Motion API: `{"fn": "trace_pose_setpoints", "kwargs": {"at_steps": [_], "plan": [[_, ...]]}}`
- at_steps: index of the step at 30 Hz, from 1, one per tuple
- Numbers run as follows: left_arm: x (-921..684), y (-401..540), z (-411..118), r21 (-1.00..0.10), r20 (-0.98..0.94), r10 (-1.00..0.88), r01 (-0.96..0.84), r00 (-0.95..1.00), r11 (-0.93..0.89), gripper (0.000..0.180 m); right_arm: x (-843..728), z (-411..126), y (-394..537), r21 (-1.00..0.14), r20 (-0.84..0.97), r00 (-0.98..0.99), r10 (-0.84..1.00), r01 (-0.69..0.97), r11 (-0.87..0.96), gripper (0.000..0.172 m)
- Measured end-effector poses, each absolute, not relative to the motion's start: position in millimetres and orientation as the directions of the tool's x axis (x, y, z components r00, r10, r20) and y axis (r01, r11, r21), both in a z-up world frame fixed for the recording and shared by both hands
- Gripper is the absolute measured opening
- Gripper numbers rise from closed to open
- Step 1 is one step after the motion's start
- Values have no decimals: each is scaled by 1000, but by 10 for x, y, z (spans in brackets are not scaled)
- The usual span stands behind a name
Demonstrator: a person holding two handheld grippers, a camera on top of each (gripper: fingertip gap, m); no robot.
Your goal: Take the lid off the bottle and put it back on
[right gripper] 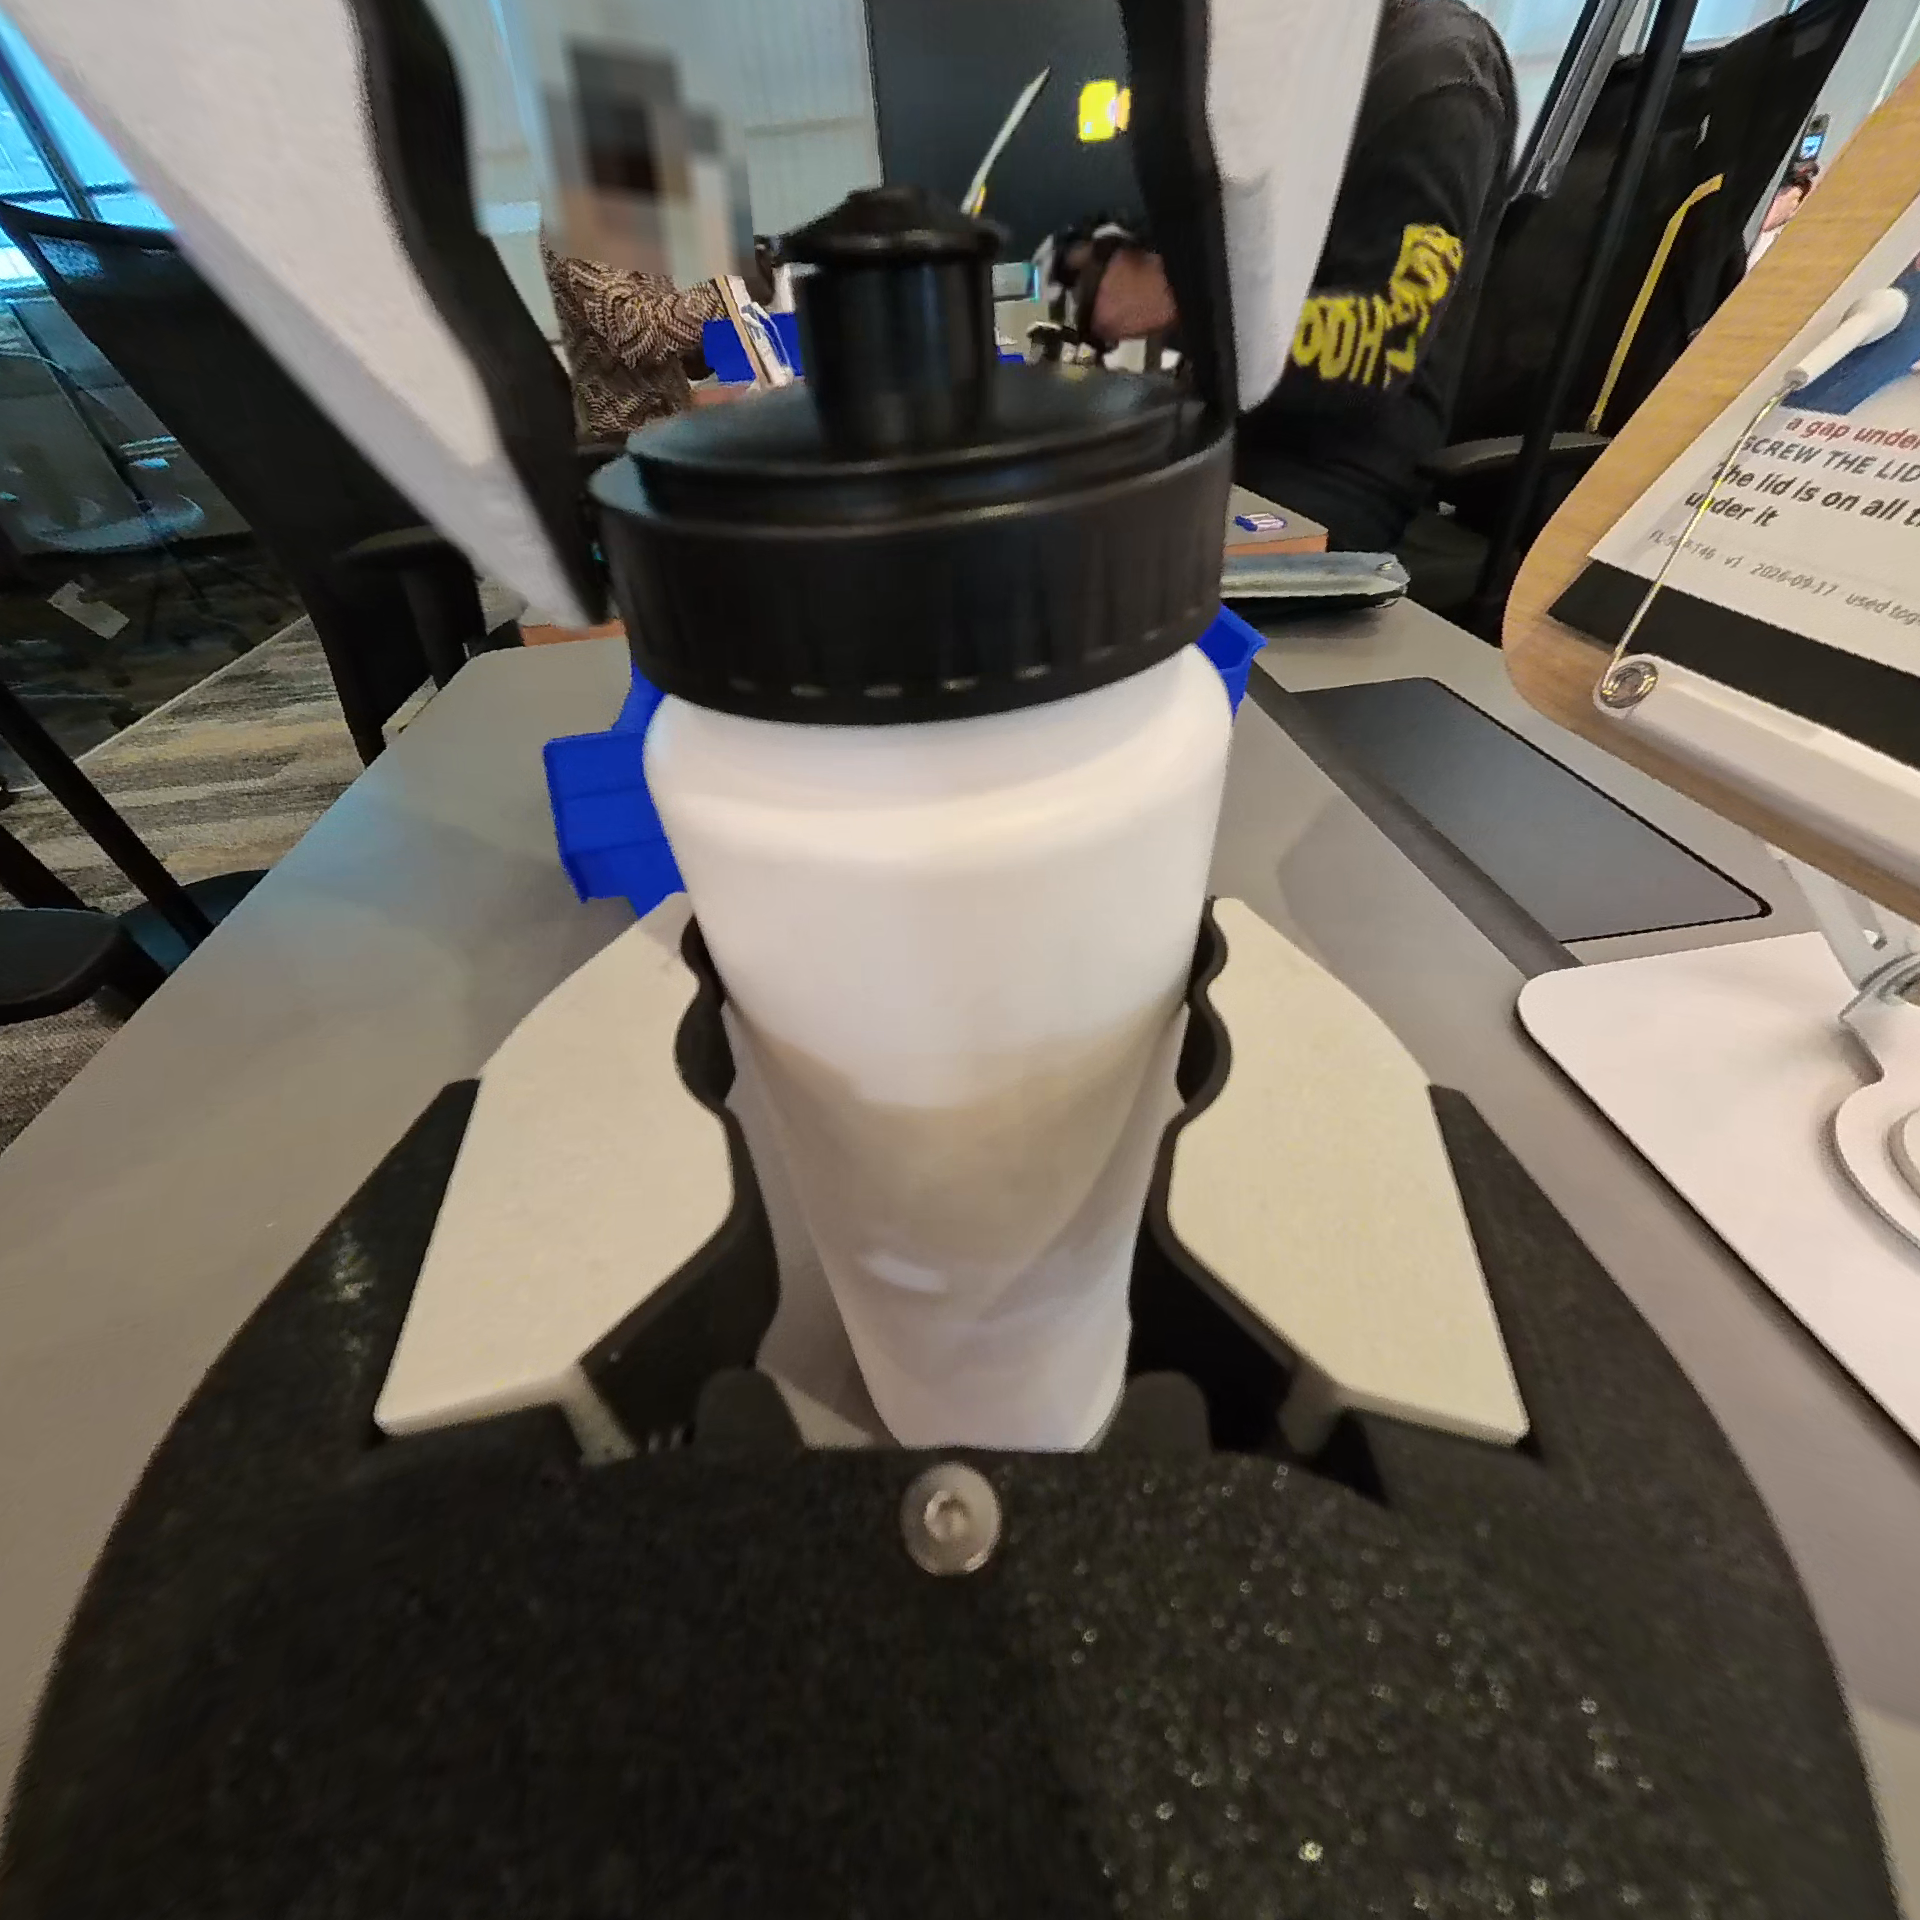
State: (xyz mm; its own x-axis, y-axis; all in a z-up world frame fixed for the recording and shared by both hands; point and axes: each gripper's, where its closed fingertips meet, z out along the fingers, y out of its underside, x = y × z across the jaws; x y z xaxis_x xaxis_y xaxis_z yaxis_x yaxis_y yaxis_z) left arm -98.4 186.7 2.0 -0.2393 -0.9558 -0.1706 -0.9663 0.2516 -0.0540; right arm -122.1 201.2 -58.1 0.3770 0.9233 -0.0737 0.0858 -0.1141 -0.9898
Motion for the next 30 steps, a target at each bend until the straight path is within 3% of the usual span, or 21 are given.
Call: {"fn": "trace_pose_setpoints", "kwargs": {"at_steps": [2, 5, 8, 11, 14, 18, 21, 23, 27, 30], "plan": [[-958, 1728, 51, -103, -96, -980, -978, -174, 184, 98, -1225, -582, 2015, -990, -76, 377, 923, 84, -116, 85], [-891, 1703, 213, -199, -87, -995, -978, -52, 68, 100, -1227, -584, 2016, -989, -79, 378, 922, 85, -120, 85], [-798, 1883, 385, -325, -66, -965, -920, 252, -218, 99, -1225, -586, 2013, -989, -81, 378, 922, 88, -122, 85], [-955, 2044, 319, -298, -47, -825, -796, 563, -527, 90, -1227, -588, 2015, -988, -84, 379, 922, 88, -126, 85], [-1025, 1964, 135, -226, -11, -756, -738, 654, -635, 86, -1229, -589, 2017, -988, -87, 380, 921, 86, -129, 85], [-1016, 1987, 29, -197, -41, -739, -730, 673, -654, 84, -1227, -594, 2016, -987, -88, 382, 920, 94, -133, 85], [-964, 1949, 7, -182, -10, -746, -735, 665, -653, 68, -1228, -596, 2017, -986, -87, 383, 920, 98, -134, 85], [-968, 1949, 12, -171, -38, -782, -775, 622, -608, 68, -1227, -597, 2015, -986, -85, 382, 920, 97, -132, 85], [-960, 1937, 18, -130, -78, -899, -899, 430, -418, 68, -1227, -597, 2014, -987, -83, 381, 921, 98, -129, 85], [-943, 1921, 16, -92, -125, -981, -987, 146, -135, 68, -1216, -597, 2012, -987, -81, 380, 921, 100, -128, 85]]}}
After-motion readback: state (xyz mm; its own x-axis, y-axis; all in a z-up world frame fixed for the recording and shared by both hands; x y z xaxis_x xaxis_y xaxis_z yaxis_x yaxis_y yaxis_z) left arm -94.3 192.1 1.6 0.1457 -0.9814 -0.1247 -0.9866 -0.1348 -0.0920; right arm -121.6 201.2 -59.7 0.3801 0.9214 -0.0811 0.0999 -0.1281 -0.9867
